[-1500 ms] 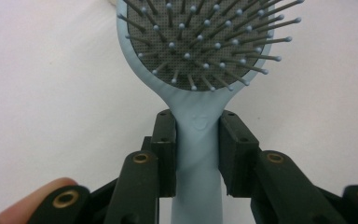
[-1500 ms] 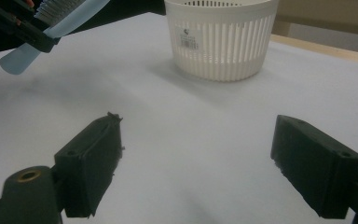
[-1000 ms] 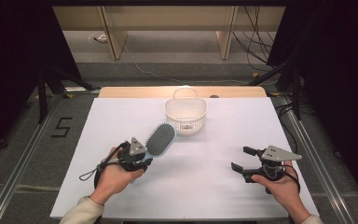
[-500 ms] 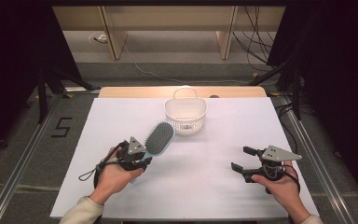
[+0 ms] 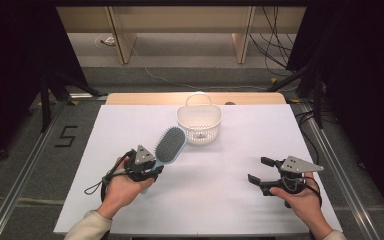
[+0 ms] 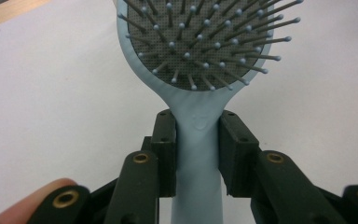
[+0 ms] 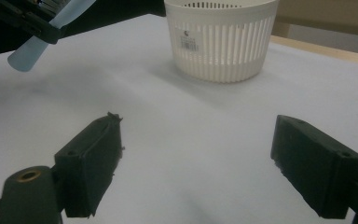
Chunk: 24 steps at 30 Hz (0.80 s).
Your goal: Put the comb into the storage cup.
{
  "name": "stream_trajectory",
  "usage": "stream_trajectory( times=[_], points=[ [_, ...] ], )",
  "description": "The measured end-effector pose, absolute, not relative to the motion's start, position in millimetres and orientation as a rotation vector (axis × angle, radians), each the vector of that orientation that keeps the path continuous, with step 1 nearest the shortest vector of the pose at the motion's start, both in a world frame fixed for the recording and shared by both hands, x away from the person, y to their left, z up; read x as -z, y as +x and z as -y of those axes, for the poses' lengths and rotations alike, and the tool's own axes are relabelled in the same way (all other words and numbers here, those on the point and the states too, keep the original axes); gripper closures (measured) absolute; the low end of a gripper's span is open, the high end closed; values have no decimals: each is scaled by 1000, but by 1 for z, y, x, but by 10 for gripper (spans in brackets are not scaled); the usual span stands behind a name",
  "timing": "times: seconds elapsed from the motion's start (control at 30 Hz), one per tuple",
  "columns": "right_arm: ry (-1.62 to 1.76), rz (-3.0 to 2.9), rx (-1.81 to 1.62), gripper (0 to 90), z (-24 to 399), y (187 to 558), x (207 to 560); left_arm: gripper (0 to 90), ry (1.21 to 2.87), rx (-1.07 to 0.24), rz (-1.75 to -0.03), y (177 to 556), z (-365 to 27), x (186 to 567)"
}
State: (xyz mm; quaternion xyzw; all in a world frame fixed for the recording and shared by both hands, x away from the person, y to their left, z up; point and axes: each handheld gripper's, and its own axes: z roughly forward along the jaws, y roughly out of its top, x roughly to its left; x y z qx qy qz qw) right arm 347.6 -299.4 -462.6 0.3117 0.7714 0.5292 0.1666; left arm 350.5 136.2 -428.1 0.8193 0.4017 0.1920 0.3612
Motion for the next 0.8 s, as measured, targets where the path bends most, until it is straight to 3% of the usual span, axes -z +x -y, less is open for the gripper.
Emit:
stream_trajectory(
  times=[0.8],
  points=[
    [889, -2193, -1512, 173, 298, 348, 463, 696, 2060, -508, -1027, 351, -135, 426]
  ],
)
